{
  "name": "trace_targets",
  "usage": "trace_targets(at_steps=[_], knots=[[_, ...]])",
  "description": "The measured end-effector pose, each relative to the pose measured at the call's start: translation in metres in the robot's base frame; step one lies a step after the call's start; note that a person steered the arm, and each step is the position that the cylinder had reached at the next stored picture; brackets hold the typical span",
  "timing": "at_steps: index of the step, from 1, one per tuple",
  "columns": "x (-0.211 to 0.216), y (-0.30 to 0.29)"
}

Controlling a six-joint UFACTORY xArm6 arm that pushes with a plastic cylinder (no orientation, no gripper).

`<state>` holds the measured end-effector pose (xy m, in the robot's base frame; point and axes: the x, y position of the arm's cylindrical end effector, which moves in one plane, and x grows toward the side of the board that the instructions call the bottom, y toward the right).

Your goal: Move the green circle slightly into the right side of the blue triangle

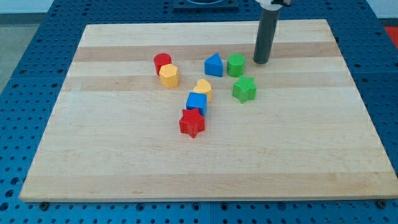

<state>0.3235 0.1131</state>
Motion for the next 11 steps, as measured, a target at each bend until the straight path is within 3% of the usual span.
trace_targets(at_steps=[11], knots=[[-0.006,-0.054]])
